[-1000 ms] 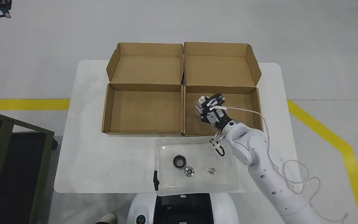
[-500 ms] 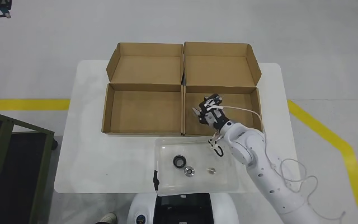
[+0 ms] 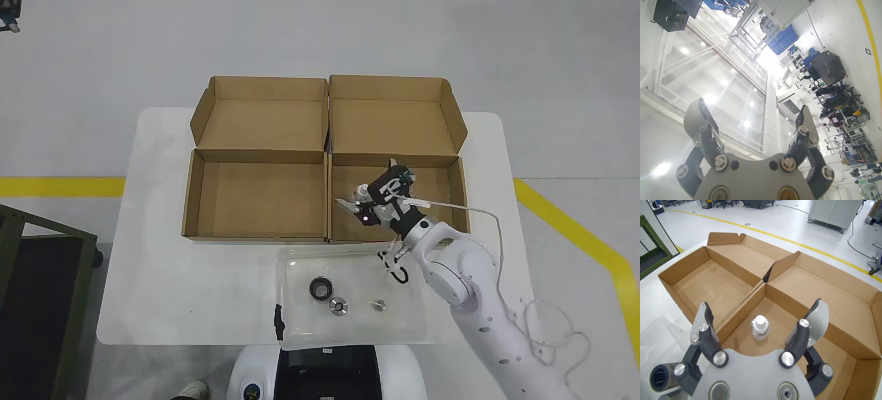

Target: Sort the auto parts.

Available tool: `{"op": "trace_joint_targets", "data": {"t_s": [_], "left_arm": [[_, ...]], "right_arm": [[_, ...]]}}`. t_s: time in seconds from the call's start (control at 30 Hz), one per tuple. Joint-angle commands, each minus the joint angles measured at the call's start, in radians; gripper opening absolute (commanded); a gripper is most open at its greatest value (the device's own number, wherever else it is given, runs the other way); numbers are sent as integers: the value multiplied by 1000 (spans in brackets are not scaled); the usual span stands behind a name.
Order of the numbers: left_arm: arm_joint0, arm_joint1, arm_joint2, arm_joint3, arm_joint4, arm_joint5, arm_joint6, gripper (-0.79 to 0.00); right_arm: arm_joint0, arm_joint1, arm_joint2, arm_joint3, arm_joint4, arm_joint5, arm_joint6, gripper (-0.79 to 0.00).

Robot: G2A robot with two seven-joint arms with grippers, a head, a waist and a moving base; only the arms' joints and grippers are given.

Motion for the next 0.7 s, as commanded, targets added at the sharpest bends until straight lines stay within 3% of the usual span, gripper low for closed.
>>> {"op": "trace_joint_targets", "data": {"t_s": [0.0,0.67], "left_arm": [[0,0,0,0,0,0,0,0],[0,0,0,0,0,0,0,0]], "right_arm": [[-25,5,18,-38,-4,-23,-1,0],[-298,64,143,-276,-70,-447,43,0]]}}
